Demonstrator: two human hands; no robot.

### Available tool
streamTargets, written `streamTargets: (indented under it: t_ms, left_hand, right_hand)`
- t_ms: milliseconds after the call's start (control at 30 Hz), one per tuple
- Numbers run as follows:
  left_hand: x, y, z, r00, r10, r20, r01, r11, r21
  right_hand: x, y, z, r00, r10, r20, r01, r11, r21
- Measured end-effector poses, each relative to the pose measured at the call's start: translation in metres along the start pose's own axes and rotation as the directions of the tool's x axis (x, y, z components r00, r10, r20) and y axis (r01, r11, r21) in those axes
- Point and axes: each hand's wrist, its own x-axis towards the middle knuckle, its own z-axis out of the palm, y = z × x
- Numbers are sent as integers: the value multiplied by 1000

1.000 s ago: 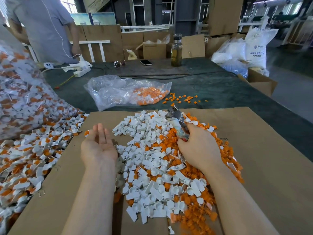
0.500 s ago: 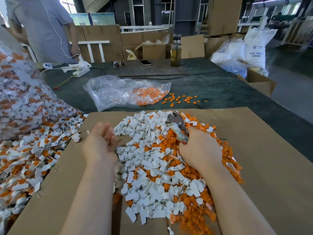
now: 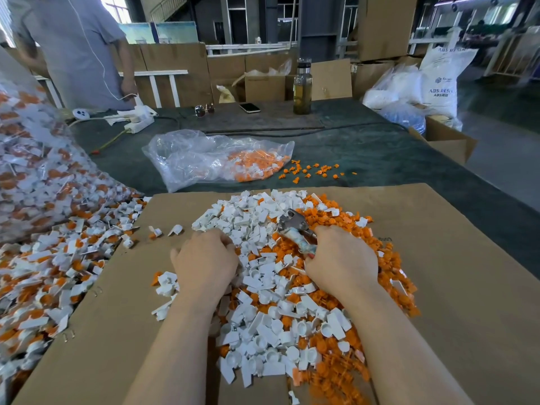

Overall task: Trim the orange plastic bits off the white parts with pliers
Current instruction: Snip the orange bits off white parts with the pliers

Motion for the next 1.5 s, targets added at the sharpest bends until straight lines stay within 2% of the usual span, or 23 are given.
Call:
streamTargets:
  t_ms: [100,233,400,467,567,767,900,1100,1267,1367,1500]
  left_hand:
    - [1,-1,2,999,39,-24,-39,999,-10]
    - [1,-1,5,997,51,-63,-58,992,-115]
    - [2,2,4,987,91,-130,-131,928,-349]
    - [-1,5,1,989,75,-129,-130,859,-495]
    - [-6,10,-5,997,23,-80,-73,704,-707]
    - [-12,20,-13,998,27,64,49,383,-922]
    - [-15,26,-14,990,30,140,129,231,-964]
    - [-14,25,-12,978,97,183,165,171,-971]
    - [-12,23,-9,977,127,171,145,188,-971]
    - [-11,23,-10,977,119,177,158,153,-975]
    - [-12,23,-11,981,88,174,165,104,-981]
  right_hand:
    - [0,0,0,1000,-3,-8,3,1000,4]
    - [-1,-1,-1,1000,-5,2,5,1000,12]
    - [-1,-1,-2,1000,6,11,-7,999,40]
    - [-2,-2,-3,1000,12,-11,-11,999,52]
    - [-2,-3,-4,999,25,-37,-22,998,65]
    - [2,-1,-9,994,68,-81,-45,965,258]
    - [1,-3,-12,992,51,-119,-1,923,384]
    - [-1,-5,-17,982,14,-187,86,852,516]
    - [2,-1,-15,987,39,-155,37,888,458]
    - [3,5,-14,997,23,-73,6,926,378]
    - [0,2,-11,999,-47,-18,51,965,256]
